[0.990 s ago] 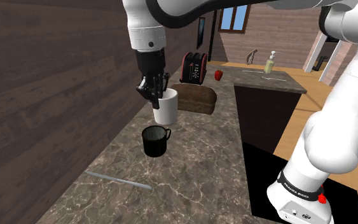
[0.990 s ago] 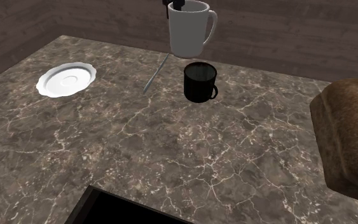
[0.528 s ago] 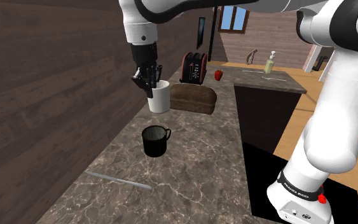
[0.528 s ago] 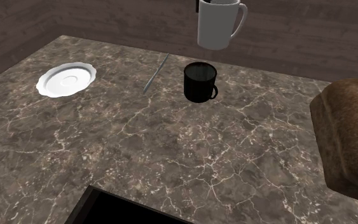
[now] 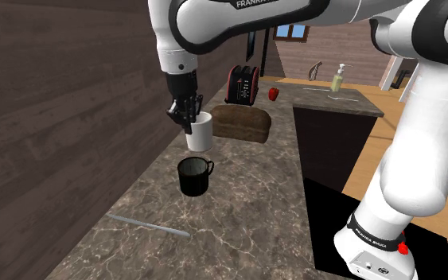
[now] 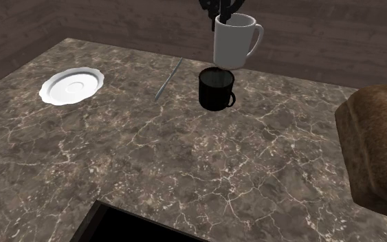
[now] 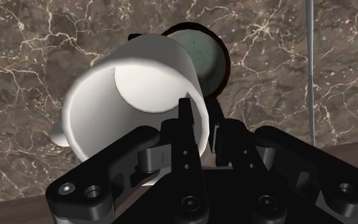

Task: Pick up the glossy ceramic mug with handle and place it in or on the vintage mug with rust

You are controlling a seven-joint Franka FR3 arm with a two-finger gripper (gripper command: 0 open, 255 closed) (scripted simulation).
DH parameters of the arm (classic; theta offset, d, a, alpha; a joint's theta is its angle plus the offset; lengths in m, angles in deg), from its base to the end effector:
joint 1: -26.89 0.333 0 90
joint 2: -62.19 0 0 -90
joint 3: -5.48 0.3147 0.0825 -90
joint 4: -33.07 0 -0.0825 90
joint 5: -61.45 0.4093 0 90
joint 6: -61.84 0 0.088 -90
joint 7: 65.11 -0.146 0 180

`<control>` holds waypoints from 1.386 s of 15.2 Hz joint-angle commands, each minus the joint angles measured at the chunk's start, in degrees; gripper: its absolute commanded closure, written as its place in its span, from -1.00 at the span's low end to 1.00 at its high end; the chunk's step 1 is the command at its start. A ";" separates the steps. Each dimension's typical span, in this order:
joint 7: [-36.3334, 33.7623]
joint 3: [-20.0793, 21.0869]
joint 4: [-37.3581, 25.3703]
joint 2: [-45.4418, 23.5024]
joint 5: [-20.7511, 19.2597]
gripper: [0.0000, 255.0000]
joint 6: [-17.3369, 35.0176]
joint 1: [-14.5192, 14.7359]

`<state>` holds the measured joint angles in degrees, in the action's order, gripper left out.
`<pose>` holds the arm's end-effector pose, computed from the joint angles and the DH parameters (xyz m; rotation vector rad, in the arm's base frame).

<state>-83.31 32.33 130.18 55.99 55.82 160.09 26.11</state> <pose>0.5542 0.2473 0.4767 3.0584 0.2370 -0.0807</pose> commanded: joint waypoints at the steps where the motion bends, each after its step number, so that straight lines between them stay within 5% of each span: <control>1: -0.19 0.01 1.45 -0.09 -0.07 1.00 1.56 0.02; 10: -0.87 -0.11 7.49 -1.05 -0.68 1.00 8.43 0.00; 17: -0.88 -0.11 7.49 -1.05 -0.68 1.00 8.43 -0.01; 18: -0.90 -0.11 7.46 -1.09 -0.70 -1.00 8.43 0.01; 21: -0.91 -0.10 7.35 -1.14 -0.72 -1.00 8.37 0.02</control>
<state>-84.22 32.23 137.54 54.86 55.09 168.46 26.13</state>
